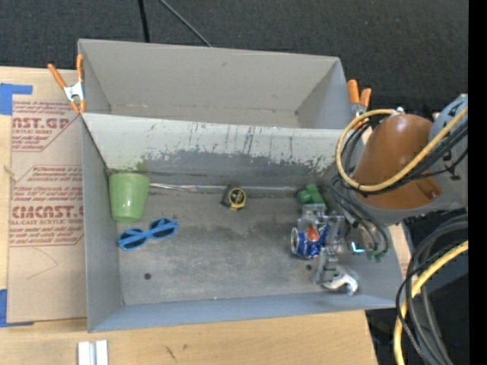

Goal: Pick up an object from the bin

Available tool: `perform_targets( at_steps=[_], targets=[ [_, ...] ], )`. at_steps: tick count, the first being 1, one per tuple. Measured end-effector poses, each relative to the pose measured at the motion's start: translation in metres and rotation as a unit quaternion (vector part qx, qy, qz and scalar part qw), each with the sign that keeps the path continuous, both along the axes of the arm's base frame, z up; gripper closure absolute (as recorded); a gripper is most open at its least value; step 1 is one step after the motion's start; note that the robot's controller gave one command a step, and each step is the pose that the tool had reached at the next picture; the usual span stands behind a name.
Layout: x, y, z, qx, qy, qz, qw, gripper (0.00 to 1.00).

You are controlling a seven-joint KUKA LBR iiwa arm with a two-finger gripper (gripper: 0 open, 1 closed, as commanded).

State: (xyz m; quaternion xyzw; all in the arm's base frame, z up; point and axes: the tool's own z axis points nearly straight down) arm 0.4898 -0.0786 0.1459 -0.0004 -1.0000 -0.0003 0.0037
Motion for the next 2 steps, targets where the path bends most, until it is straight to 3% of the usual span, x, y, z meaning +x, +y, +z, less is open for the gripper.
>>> perform_targets(
  at_steps=[1, 2],
  targets=[
    [0.0529, -0.0389, -0.0748, 0.0, -0.003, 0.017, 0.9999, 0.0],
    [0.0534, -0.0377, -0.071, 0.0, -0.0044, 0.018, 0.9998, 1.0]
  ],
)
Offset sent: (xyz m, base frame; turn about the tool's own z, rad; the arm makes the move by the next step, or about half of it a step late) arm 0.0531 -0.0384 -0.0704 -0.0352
